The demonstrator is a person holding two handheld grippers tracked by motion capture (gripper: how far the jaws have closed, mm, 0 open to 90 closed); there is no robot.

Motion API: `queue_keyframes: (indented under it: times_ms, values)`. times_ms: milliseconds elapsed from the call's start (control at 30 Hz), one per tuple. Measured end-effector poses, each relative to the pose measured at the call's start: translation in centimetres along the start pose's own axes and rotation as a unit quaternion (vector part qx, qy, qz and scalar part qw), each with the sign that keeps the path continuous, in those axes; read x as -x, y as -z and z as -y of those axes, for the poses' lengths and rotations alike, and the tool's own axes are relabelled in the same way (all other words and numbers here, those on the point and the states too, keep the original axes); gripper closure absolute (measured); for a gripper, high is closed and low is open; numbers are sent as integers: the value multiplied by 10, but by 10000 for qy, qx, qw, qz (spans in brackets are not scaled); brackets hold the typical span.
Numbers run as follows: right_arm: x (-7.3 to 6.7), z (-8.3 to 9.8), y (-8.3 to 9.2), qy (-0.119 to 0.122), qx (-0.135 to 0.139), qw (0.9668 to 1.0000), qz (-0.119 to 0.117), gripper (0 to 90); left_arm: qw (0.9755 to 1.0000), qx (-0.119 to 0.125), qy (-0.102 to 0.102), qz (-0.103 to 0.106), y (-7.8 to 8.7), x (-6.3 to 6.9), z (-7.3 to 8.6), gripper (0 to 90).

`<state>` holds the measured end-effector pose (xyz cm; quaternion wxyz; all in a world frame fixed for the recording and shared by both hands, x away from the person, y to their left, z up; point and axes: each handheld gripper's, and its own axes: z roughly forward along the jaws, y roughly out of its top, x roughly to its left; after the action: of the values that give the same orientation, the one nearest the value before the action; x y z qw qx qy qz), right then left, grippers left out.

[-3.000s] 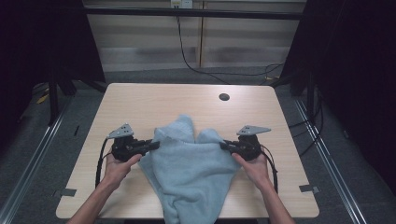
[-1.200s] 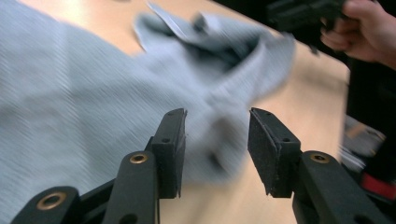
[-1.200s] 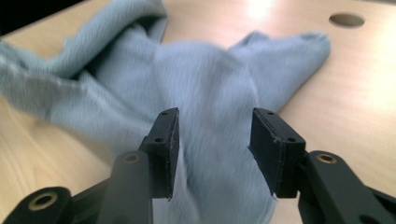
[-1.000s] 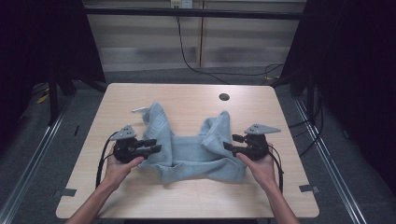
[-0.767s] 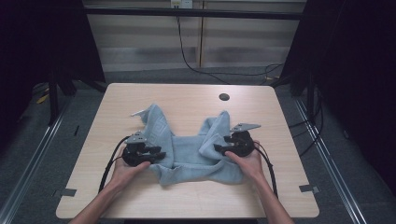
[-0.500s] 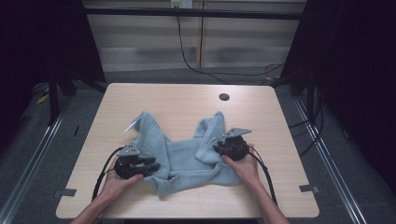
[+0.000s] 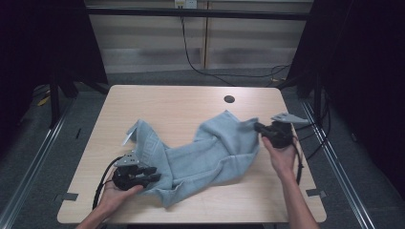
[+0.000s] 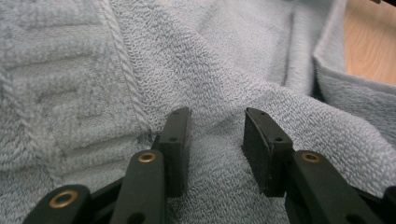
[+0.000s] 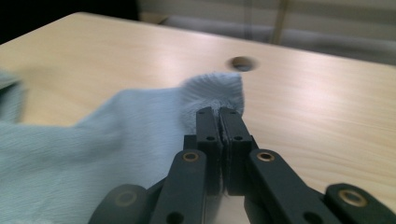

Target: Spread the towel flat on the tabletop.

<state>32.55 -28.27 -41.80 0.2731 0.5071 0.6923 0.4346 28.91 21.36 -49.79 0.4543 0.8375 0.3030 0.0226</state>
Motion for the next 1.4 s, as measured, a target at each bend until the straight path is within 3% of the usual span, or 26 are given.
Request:
queue_keyframes:
  times_ms: [100,133,167,200,233,267,333,467,533,567,633,700,733,833,900,933,1000,1067,1100,1167,1233,1300,1400]
  values:
    - [24,6,19,-226,31,9992,317,871,10000,-29,3,56,3,5,1,588]
    - [24,6,19,-226,31,9992,317,871,10000,-29,3,56,3,5,1,578]
    - [33,15,24,-267,-181,9982,499,813,10000,-44,-9,66,4,8,1,564]
    - [33,15,24,-267,-181,9982,499,813,9999,-62,-26,96,5,11,1,564]
    - [36,26,29,-286,-295,9965,732,725,9999,-64,-80,127,5,14,1,547]
    - [36,30,32,-345,-261,9959,790,678,9996,-6,-98,254,7,18,0,545]
    - [35,37,39,-426,-151,9961,759,608,9995,29,-109,291,9,18,-1,545]
    - [25,43,48,-435,-96,9976,532,599,9994,218,-48,281,14,16,-8,548]
    - [12,49,46,-346,-238,9988,233,582,9990,367,-76,250,18,13,-16,551]
    - [-6,56,41,-222,-385,9989,-113,551,9984,520,-96,210,22,10,-26,554]
    - [-27,63,34,-93,-544,9971,-529,528,9980,592,-173,157,24,5,-37,557]
    - [-48,67,27,26,-730,9935,-869,506,9976,653,-189,102,25,1,-43,559]
    - [-58,68,23,75,-793,9914,-1042,489,9975,701,-116,-55,25,-12,-51,558]
    - [-85,73,15,133,-934,9855,-1412,445,9974,646,75,-318,19,-35,-53,499]
    - [-99,79,8,296,-1119,9827,-1449,406,9973,540,203,-460,11,-44,-46,473]
    - [-99,79,8,296,-1119,9827,-1449,406,9973,540,203,-460,11,-44,-46,441]
    - [-109,88,-6,512,-1348,9802,-1357,373,9987,176,73,-476,-3,-47,-34,433]
    - [-109,93,-17,632,-1550,9775,-1282,373,9990,114,96,-410,-7,-46,-31,436]
    - [-109,94,-20,648,-1497,9785,-1265,386,9992,93,120,-381,-7,-45,-31,448]
    - [-107,88,-26,724,-1556,9774,-1231,529,9994,46,62,-330,-6,-43,-32,538]
    - [-102,85,-33,676,-1476,9790,-1235,651,9996,39,16,-267,-7,-39,-32,659]
    - [-97,80,-43,679,-1466,9794,-1211,701,9998,14,-25,-193,-6,-34,-33,721]
    - [-89,69,-59,786,-1475,9812,-960,731,10000,42,-29,49,-5,-27,-34,772]
